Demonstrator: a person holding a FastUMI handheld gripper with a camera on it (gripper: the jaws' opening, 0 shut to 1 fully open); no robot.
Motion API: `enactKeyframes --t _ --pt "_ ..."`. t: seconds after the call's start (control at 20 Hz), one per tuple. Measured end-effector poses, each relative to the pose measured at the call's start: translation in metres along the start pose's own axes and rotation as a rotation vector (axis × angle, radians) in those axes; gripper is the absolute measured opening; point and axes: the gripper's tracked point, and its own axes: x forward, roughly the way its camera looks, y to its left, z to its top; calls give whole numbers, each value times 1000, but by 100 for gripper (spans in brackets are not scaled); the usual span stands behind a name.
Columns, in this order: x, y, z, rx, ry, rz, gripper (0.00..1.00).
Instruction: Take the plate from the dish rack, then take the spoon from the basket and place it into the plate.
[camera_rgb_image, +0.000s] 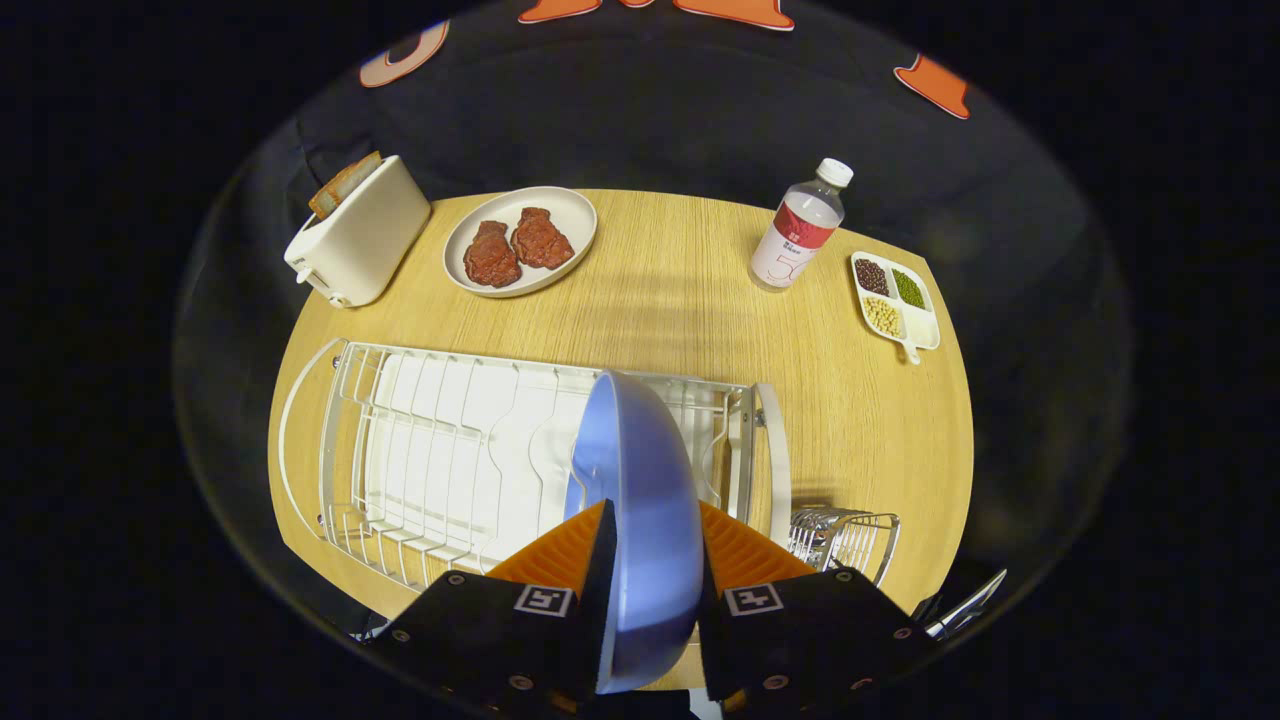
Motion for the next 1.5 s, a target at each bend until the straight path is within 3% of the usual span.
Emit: enactKeyframes --t 0.5,0.85,1.2,1.5 --pt "-25 -17 14 31 -99 -125 33" --pt "-74 -21 3 48 -168 -102 31" --pt "-120 -29 -33 113 -218 27 32" --pt "-120 -34 -96 196 -173 126 32"
